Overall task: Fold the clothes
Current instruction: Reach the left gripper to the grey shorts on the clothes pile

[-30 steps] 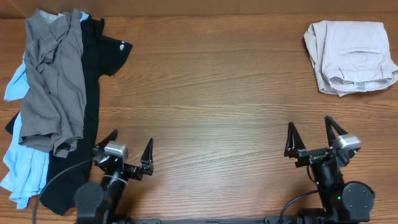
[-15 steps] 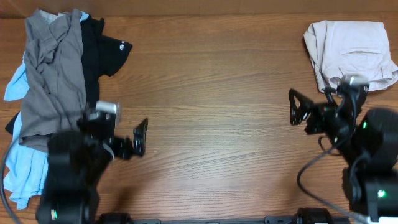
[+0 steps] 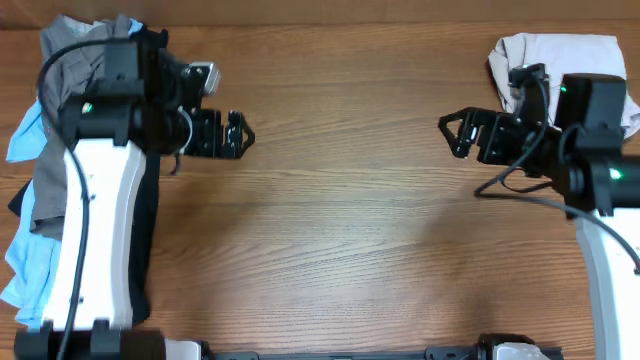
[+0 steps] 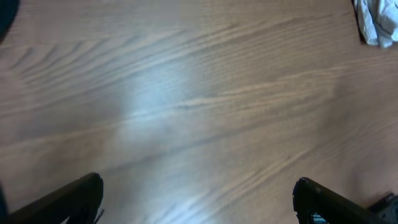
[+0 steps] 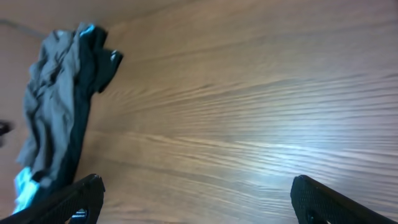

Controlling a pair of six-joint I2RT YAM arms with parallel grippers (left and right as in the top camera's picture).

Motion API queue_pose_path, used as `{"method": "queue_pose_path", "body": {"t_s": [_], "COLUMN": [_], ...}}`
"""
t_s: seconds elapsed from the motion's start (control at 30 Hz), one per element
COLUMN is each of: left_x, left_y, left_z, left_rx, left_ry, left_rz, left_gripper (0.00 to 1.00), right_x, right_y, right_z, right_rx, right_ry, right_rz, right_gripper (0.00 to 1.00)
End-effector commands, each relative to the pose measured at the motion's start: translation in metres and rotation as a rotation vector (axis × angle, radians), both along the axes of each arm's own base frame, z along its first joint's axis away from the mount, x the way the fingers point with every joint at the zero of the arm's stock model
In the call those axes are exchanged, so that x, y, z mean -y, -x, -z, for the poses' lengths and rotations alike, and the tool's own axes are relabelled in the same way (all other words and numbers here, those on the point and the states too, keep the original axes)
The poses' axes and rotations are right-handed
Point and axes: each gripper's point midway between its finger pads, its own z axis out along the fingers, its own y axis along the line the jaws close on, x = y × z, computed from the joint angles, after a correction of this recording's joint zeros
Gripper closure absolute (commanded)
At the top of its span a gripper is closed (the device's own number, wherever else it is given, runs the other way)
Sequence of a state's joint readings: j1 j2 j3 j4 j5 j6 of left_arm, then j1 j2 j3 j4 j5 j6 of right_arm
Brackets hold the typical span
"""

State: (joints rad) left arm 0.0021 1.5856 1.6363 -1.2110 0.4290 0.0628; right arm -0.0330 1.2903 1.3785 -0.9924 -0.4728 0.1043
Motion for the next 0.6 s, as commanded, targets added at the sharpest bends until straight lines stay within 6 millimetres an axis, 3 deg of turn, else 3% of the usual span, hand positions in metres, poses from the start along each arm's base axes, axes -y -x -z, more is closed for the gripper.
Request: {"method": "queue_pose_path", "body": {"t_s": [0.0, 0.07, 0.13, 0.17, 0.33, 0.47, 0.57], "left_x": [-0.001, -0.025, -0.064, -0.093, -0.176, -0.251, -0.283], "left_y": [-0.028, -0.047, -0.06, -0.065, -0.075, -0.059, -0.041], "left_z": [0.005, 0.014, 0.016, 0.013, 0.005, 0.027, 0.055], "left_rx": [0.045, 0.068, 0.077, 0.087, 0.14, 0.065, -0.041], "left_ry": [-0.004, -0.108, -0.228, -0.298, -0.362, -0.382, -0.383], "left_rz": [0.021, -0.065, -0.237, -0.352, -0.57, -0.749, -0.812], "left_gripper": [0.0, 0.0, 0.0, 0.0, 0.0, 0.01, 0.05], "right_x": [-0.014, -0.014, -0.013, -0.012, -0.008, -0.007, -0.007], "right_y": [-0.005, -0.007, -0.008, -0.009, -0.011, -0.011, -0.01], "right_z": [-0.007, -0.002, 0.001, 0.003, 0.006, 0.01, 0.016], "right_rx": [0.004, -0.013, -0.022, -0.026, -0.029, -0.045, -0.068], "right_ry": [-0.073, -0.073, -0.067, -0.062, -0.041, -0.036, -0.037], "right_rz": [-0.063, -0.064, -0.066, -0.06, -0.043, -0.038, -0.038], "right_gripper": [0.0, 0.0, 0.0, 0.0, 0.0, 0.0, 0.0]}}
